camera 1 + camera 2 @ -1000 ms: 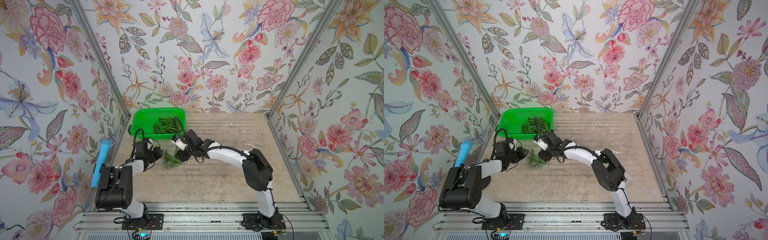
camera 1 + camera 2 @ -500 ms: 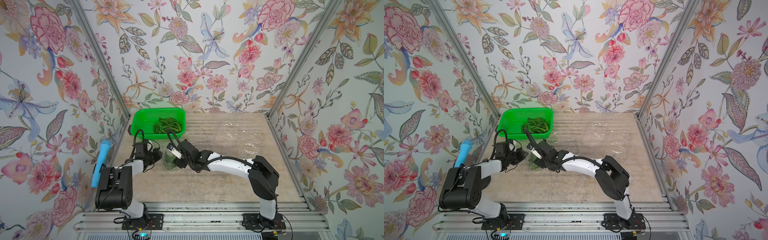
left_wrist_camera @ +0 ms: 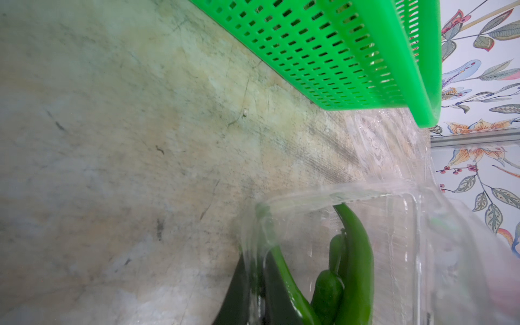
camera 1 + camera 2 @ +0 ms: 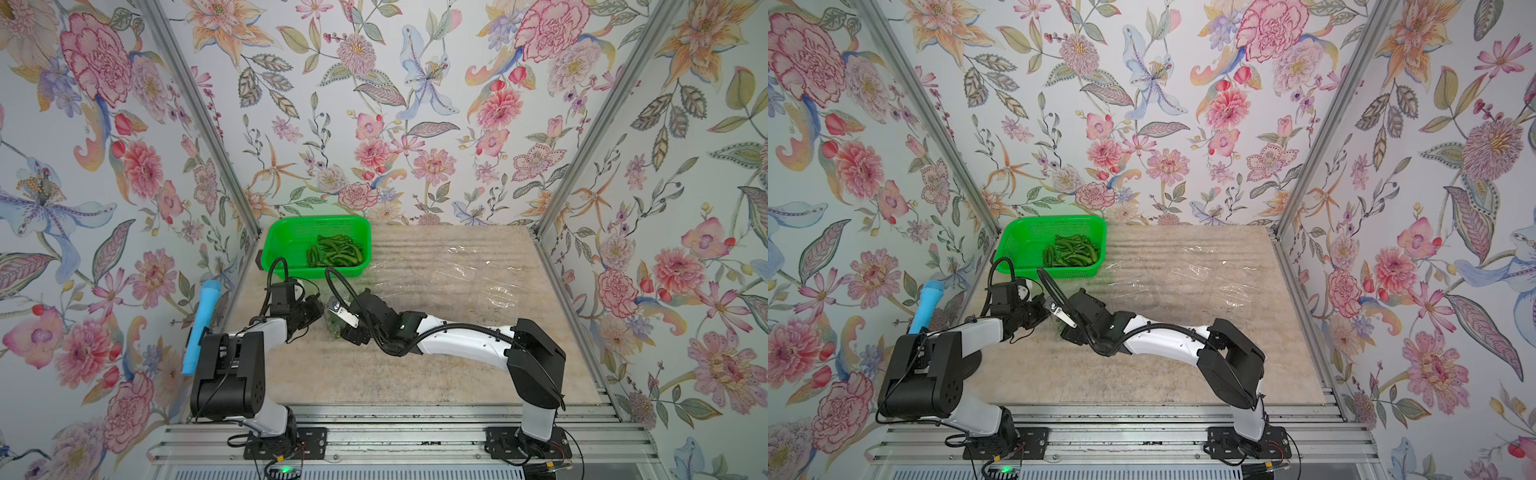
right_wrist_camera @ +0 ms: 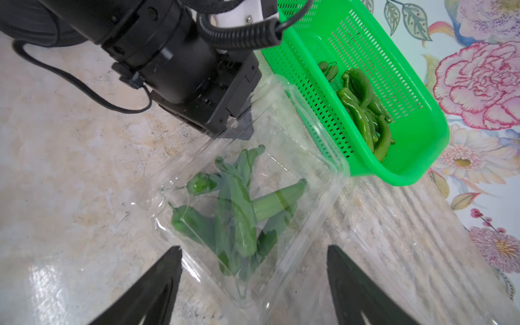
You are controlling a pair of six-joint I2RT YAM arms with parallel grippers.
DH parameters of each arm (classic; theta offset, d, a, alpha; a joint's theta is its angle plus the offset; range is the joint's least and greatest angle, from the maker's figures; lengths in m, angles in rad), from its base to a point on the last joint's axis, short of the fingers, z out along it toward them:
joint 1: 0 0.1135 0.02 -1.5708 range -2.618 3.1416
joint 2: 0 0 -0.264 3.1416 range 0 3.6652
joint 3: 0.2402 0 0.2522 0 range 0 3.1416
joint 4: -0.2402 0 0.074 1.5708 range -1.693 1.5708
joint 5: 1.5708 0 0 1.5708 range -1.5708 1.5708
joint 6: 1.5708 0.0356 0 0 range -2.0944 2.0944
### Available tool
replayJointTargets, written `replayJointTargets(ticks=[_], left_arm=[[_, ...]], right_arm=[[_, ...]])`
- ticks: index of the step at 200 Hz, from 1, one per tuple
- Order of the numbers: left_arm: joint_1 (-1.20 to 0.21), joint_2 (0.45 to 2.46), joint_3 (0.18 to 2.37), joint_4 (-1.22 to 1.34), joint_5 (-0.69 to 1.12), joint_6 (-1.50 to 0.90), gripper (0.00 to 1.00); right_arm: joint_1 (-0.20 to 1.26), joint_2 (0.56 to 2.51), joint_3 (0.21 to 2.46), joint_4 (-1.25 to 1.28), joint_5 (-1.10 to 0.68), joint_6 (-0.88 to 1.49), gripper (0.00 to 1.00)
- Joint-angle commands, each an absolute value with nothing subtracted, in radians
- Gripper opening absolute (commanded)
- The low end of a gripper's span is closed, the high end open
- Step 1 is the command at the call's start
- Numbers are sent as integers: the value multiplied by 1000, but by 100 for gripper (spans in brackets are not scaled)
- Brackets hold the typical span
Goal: Take small green peppers out of containers
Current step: Open the packing box at the center of the board.
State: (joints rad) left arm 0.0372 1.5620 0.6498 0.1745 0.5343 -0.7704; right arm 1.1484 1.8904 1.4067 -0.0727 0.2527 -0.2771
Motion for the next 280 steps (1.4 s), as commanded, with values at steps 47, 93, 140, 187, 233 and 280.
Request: replayJointTargets(ticks=[47, 93, 140, 187, 233, 280], left_arm=[[25, 1598, 680, 155, 517, -774, 11], [24, 1607, 683, 153, 522, -771, 11], [23, 1601, 690, 144, 526, -767, 11], [25, 1611, 690, 149, 536, -766, 11], [24, 1608, 686, 151, 548, -768, 11], [26, 1596, 676, 157, 557, -769, 11]], right_arm=[[1198, 1884, 1391, -20, 258, -325, 83], [1211, 1944, 1454, -48, 256, -356, 82], [1223, 1995, 1491, -54, 270, -390, 82], [1234, 2057, 1541, -59, 358, -431, 82], [1219, 2113, 1586, -40, 413, -468, 80], [1221, 2144, 1584, 44, 569, -523, 76]])
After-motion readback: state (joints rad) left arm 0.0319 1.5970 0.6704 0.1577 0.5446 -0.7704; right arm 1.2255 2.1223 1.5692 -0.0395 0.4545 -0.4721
